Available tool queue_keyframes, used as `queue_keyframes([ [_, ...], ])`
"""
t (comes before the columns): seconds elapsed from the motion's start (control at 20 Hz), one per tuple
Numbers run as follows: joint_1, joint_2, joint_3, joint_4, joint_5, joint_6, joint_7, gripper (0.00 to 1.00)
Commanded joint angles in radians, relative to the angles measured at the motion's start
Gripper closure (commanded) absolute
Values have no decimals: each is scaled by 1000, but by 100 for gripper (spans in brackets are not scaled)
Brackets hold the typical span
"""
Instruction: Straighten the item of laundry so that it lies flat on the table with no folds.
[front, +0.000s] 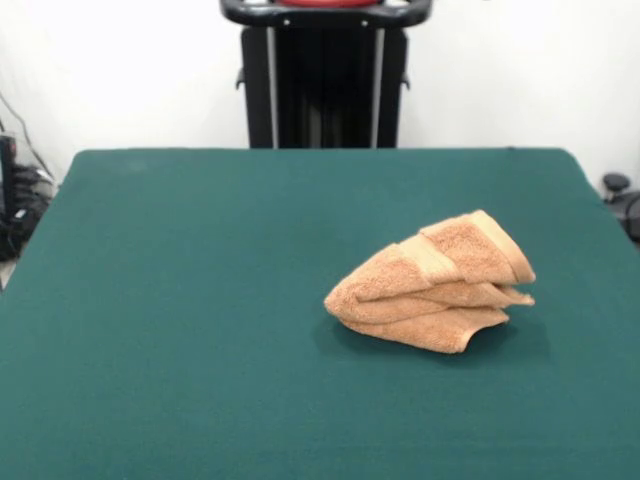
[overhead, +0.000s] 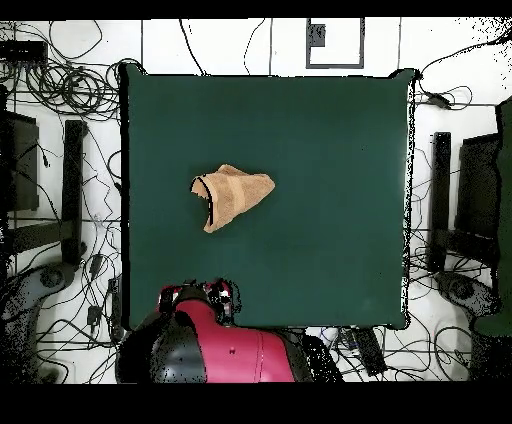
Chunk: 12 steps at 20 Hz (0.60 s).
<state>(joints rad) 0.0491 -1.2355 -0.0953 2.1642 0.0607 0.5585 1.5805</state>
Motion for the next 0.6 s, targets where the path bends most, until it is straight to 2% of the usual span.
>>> queue_keyframes([
  [0.05, 37, 124, 11, 160, 107, -184, 375, 0],
  [0.3, 15, 189, 45, 225, 123, -322, 355, 0],
  [0.45, -13, 211, 76, 264, 95, -374, 302, 0],
  [0.6, 15, 227, 46, 264, 41, -412, 287, 0],
])
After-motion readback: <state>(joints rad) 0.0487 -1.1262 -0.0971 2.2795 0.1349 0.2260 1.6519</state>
